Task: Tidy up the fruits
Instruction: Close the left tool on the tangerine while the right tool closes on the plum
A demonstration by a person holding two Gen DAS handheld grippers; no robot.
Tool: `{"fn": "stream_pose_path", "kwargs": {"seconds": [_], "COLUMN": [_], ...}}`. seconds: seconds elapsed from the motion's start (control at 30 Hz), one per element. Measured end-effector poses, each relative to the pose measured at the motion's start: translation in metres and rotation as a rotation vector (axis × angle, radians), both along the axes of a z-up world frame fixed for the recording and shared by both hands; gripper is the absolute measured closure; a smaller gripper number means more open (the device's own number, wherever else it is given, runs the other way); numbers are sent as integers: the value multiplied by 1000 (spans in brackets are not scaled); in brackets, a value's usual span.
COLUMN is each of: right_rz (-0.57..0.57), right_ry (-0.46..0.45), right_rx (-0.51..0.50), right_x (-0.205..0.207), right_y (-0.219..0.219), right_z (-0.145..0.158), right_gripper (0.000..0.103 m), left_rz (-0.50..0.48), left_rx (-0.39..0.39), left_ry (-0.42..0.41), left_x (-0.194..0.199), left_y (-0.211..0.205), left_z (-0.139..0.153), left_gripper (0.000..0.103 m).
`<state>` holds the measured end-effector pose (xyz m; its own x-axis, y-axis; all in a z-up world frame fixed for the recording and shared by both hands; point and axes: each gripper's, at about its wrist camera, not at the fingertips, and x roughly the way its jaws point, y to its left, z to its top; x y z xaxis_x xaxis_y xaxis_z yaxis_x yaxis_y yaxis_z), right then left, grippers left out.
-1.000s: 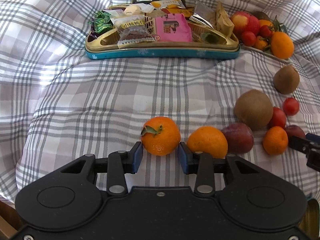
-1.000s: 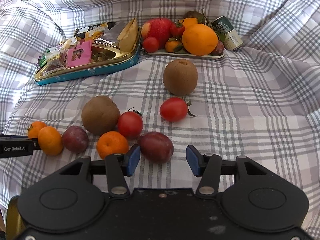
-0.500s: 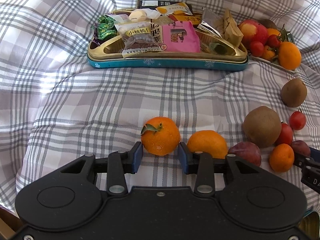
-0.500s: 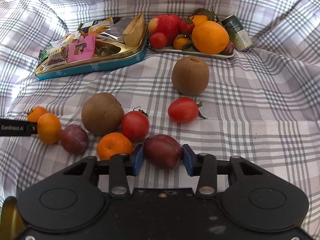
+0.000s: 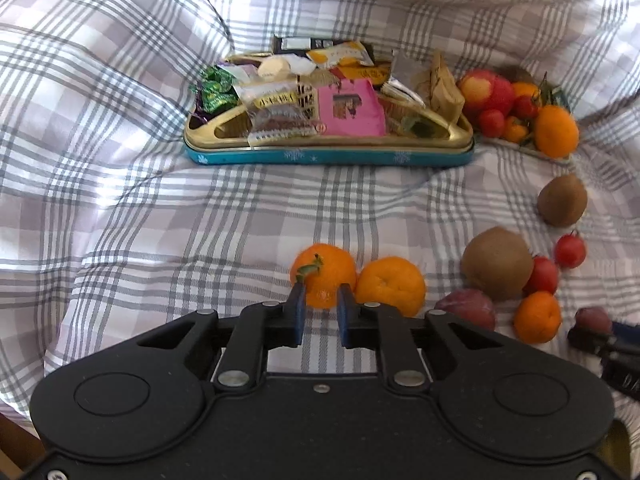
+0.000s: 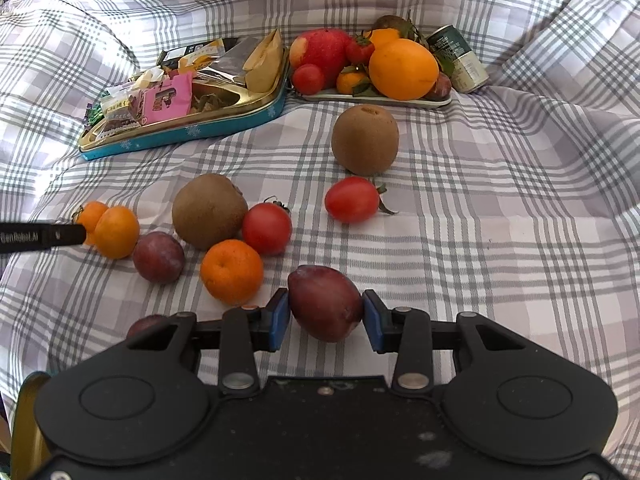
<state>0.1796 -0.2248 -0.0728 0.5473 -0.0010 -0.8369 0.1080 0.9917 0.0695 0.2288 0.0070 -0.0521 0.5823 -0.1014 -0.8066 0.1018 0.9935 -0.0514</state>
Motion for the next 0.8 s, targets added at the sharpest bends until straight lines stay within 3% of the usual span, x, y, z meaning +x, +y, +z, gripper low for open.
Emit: {"fn": "stream_pose_path", "kwargs": {"seconds": [0.17, 0.4, 0.8], "right_rz": [1, 4, 11], "right_ry": [3, 13, 29], "right_rx": [14, 26, 26], "right_x": [-9, -10, -5], "right_y": [-1, -1, 1], "right_z": [2, 1, -5], "right_gripper": [62, 62, 62], "left_rz": [5, -19, -3], "left_rx": [-7, 24, 11], "left_ry": [-48, -17, -27], "left_x": [5, 22, 29], "left_y": [1, -6, -7], "left_z": [8, -9, -18], "left_gripper": [70, 57, 52]}}
